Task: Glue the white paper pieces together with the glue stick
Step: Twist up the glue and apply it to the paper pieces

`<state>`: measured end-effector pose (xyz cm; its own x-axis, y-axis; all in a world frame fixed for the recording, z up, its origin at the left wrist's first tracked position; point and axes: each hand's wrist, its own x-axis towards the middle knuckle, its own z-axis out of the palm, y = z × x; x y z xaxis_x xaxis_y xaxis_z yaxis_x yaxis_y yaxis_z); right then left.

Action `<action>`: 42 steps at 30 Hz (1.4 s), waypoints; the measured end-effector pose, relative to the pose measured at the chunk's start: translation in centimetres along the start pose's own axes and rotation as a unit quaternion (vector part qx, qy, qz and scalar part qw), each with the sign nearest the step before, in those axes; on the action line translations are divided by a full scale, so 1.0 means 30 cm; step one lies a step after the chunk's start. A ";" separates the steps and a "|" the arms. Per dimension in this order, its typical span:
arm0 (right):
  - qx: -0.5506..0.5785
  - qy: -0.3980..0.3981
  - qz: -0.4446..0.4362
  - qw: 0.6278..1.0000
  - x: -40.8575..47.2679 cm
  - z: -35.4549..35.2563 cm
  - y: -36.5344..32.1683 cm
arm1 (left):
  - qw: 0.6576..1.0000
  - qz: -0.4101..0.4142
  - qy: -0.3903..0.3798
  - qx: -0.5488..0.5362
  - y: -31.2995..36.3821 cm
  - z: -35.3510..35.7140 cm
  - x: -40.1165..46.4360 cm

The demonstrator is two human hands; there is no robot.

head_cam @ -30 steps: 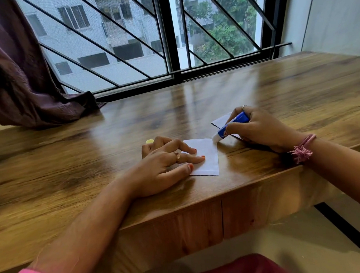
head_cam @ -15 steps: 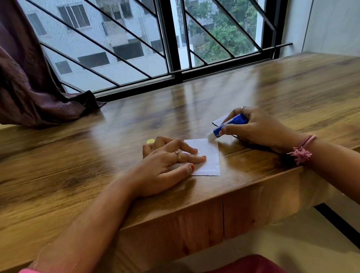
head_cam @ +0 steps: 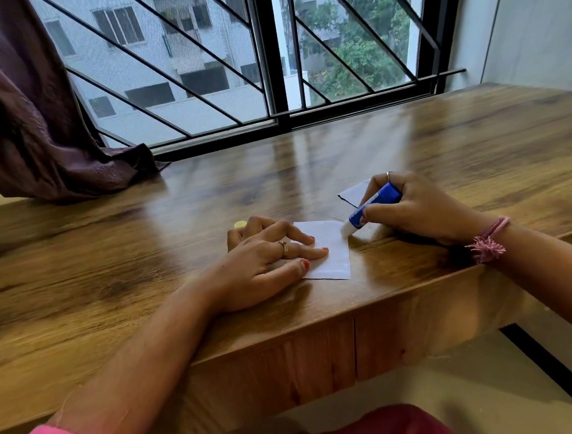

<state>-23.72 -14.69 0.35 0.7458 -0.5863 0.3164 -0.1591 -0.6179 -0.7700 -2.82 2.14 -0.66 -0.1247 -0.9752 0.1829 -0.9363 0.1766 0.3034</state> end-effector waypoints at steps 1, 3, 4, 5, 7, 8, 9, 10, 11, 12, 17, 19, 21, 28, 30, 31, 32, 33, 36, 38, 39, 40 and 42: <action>-0.004 -0.006 -0.008 1.000 -0.002 -0.001 -0.001 | 1.000 0.000 0.000 0.000 0.000 -0.001 0.000; -0.011 -0.016 -0.022 1.000 -0.005 -0.001 -0.003 | 1.000 -0.001 -0.001 0.000 0.000 -0.001 0.000; -0.013 -0.019 -0.027 0.999 -0.007 0.000 -0.004 | 1.000 -0.002 -0.001 0.001 0.000 0.000 0.001; -0.012 -0.021 -0.032 0.999 -0.009 0.002 -0.006 | 1.000 -0.003 0.000 0.003 0.000 0.001 0.001; -0.007 -0.028 -0.042 0.999 -0.015 0.006 -0.012 | 1.000 -0.005 0.000 0.005 0.002 0.002 0.001; -0.006 -0.034 -0.048 0.998 -0.018 0.008 -0.016 | 1.000 -0.007 -0.001 0.005 0.003 0.001 0.001; -0.010 -0.040 -0.054 0.998 -0.022 0.008 -0.020 | 1.000 -0.008 -0.001 0.004 0.005 0.001 0.001; -0.015 -0.047 -0.060 0.997 -0.026 0.008 -0.023 | 1.000 -0.009 -0.001 0.001 0.006 0.000 0.001; -0.020 -0.054 -0.065 0.996 -0.029 0.006 -0.026 | 1.000 -0.010 -0.001 0.000 0.006 0.000 0.001; -0.022 -0.062 -0.069 0.995 -0.031 0.005 -0.027 | 1.000 -0.012 -0.002 -0.001 0.006 0.000 0.000; -0.028 -0.094 -0.096 0.991 -0.044 0.005 -0.045 | 1.000 -0.015 -0.001 -0.008 0.006 -0.001 -0.002; -0.026 -0.113 -0.111 0.987 -0.048 0.004 -0.052 | 1.000 -0.021 -0.006 -0.023 0.008 -0.003 -0.005; -0.009 -0.138 -0.118 0.983 -0.049 0.003 -0.057 | 0.999 -0.027 -0.015 -0.033 0.013 -0.007 -0.006; 0.150 -0.090 -0.086 0.981 -0.038 -0.001 -0.021 | 0.998 -0.037 -0.021 -0.054 0.026 -0.015 -0.004; 0.201 -0.071 -0.071 0.974 -0.035 -0.003 -0.011 | 0.997 -0.040 -0.024 -0.054 0.028 -0.015 -0.003; 0.211 -0.058 -0.071 0.973 -0.034 -0.005 -0.007 | 0.997 -0.041 -0.025 -0.053 0.029 -0.015 -0.003; 0.216 -0.045 -0.072 0.973 -0.032 -0.007 -0.004 | 0.998 -0.041 -0.023 -0.050 0.030 -0.015 -0.003; 0.220 -0.033 -0.073 0.972 -0.031 -0.007 -0.003 | 0.998 -0.043 -0.022 -0.047 0.030 -0.015 -0.003; 0.224 0.002 -0.074 0.972 -0.026 -0.003 0.001 | 0.998 -0.048 -0.019 -0.047 0.028 -0.013 -0.001; 0.227 0.017 -0.072 0.971 -0.023 -0.001 0.002 | 0.998 -0.045 -0.012 -0.047 0.026 -0.011 -0.002; 0.227 0.020 -0.072 0.971 -0.022 -0.001 0.001 | 0.998 -0.042 -0.010 -0.046 0.025 -0.011 -0.003; 0.224 0.021 -0.072 0.972 -0.023 0.000 0.001 | 0.998 -0.040 -0.009 -0.045 0.023 -0.009 -0.004; 0.220 0.024 -0.073 0.973 -0.024 0.001 -0.001 | 0.998 -0.028 -0.010 -0.046 0.019 -0.008 -0.002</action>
<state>-24.24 -14.23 0.13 0.7072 -0.5397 0.4567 0.2452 -0.4187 -0.8744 -3.27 2.34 -0.27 -0.0808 -0.9862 0.1446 -0.9077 0.1327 0.3982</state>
